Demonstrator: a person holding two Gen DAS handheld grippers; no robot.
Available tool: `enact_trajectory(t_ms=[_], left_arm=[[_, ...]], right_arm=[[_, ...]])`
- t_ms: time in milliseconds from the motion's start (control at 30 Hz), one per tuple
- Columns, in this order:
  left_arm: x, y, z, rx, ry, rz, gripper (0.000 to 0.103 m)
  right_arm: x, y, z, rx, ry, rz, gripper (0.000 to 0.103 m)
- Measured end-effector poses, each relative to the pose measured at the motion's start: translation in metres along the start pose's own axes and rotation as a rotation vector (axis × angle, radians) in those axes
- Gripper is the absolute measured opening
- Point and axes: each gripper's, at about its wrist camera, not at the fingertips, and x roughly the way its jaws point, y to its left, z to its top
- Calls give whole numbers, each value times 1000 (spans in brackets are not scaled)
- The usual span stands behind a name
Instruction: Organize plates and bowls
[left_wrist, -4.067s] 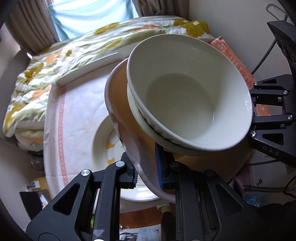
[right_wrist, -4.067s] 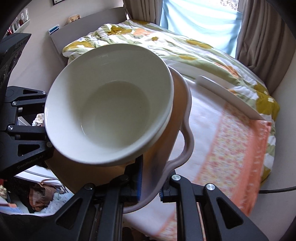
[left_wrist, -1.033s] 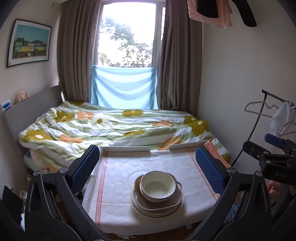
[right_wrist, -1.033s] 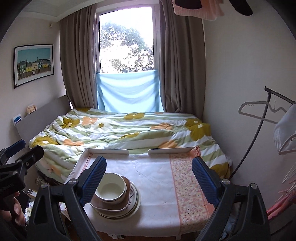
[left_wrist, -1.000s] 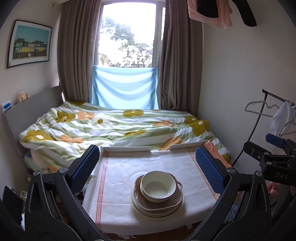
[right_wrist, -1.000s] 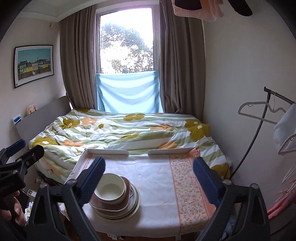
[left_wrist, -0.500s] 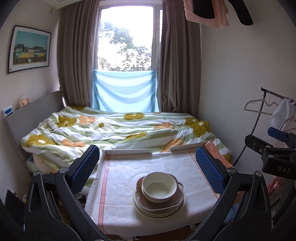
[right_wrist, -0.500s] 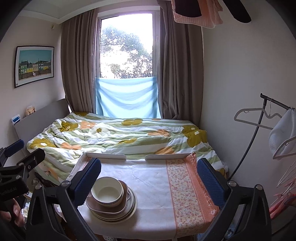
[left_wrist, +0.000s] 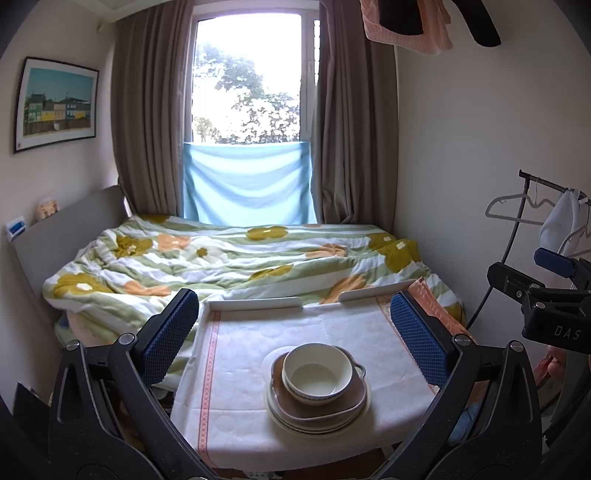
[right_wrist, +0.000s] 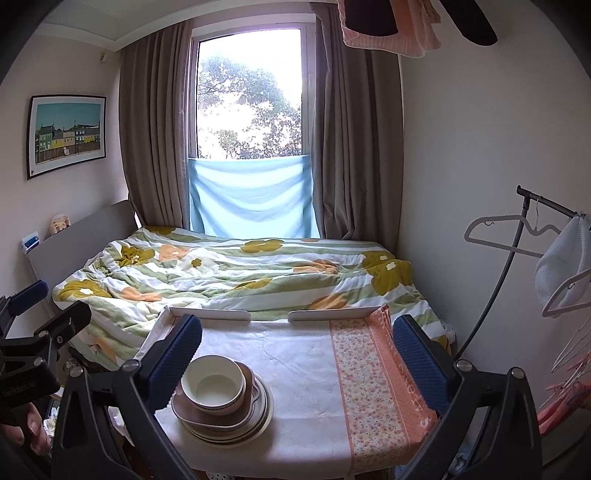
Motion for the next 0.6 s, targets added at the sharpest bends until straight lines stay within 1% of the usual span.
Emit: enact_trajectory(t_ms=[600], left_arm=[[3, 3, 1, -5, 4, 1, 103]], right_arm=[[2, 0, 3, -1, -1, 2, 103]])
